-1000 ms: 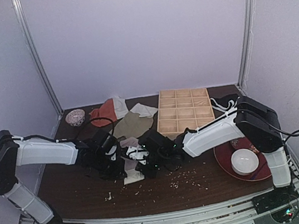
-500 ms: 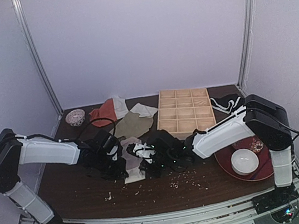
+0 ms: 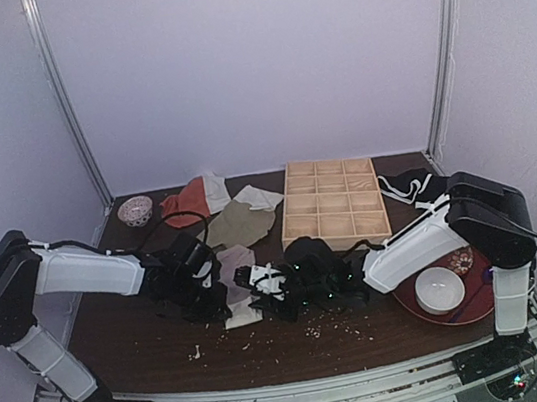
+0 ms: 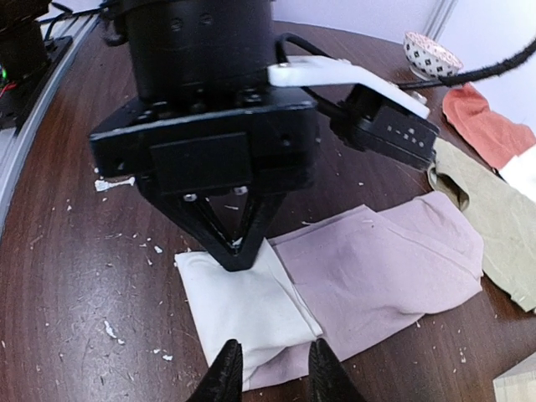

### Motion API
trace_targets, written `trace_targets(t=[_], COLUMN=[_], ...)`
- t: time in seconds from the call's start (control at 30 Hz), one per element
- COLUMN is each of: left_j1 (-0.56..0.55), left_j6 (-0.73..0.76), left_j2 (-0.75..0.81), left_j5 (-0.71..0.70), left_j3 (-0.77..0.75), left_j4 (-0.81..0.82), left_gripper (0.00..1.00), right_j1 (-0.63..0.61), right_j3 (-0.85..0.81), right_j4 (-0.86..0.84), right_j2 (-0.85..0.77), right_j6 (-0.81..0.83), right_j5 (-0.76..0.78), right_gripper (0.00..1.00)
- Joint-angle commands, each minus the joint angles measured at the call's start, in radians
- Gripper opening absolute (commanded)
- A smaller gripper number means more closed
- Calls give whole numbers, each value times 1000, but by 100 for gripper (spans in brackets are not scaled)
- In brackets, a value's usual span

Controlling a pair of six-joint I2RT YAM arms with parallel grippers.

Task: Roll the underwear
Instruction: Roll the underwear at the center of the board.

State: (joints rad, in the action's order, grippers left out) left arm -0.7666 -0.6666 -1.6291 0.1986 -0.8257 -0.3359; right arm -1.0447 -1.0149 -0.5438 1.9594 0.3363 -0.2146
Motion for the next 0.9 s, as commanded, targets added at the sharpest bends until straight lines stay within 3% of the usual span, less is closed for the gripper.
trace_targets(t=[0.0,0.17,0.87], left_j1=[4,4,20], left_j6=[-5,-5,2], left_j2=[-22,-24,-35], left_j5=[2,6,33], left_j3=[-4,-4,-13], left_j4=[11,11,4], left_gripper=[0,0,0], right_j1=[-14,-29,-31], right_j3=[-22,-50,-124], right_j4=[-24,30,115], right_j2=[24,41,134], right_j6=[155,236,277], right_j5=[-59,-86,-112], right_gripper=[28,28,30])
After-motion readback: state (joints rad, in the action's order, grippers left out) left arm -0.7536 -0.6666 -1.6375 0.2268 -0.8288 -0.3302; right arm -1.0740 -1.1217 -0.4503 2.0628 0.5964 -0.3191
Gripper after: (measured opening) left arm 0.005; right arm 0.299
